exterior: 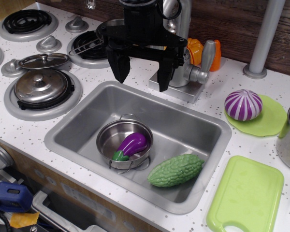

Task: Turn faucet front to left

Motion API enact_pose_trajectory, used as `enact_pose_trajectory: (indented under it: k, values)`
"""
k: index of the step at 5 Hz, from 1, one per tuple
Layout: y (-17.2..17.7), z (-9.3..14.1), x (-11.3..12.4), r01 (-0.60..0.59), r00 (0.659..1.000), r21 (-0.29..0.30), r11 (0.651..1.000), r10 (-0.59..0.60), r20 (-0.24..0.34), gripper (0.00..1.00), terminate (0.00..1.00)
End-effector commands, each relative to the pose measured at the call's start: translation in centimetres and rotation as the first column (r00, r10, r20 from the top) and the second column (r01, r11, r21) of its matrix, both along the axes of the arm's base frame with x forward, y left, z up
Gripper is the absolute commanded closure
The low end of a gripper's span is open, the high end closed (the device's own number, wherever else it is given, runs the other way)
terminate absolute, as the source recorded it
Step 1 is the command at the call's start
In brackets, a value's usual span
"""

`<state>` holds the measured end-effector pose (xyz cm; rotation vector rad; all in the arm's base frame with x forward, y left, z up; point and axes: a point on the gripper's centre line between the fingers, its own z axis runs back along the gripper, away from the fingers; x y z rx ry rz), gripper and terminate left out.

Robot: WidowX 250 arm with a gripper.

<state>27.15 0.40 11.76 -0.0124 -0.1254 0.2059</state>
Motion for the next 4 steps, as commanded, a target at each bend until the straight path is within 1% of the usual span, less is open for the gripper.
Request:
enact_pose_trajectory:
  k: [1, 2, 3, 4]
  values:
    - [0.0, 0.0, 0.0, 0.000, 1.000, 0.000, 1.000, 0.000, 0.000, 0.00, 0.00]
    - [0.4, 0.2, 0.9, 0.021, 0.997, 0.053, 0.998, -0.025, 0.074, 0.00, 0.00]
    - [1.1, 0.7, 1.8, 0.054, 0.987, 0.093, 0.994, -0.067, 0.146, 0.00, 0.00]
    - [1.9, 0.8, 2.9, 0.049, 0.973, 0.163, 0.985, -0.084, 0.214, 0.00, 0.00]
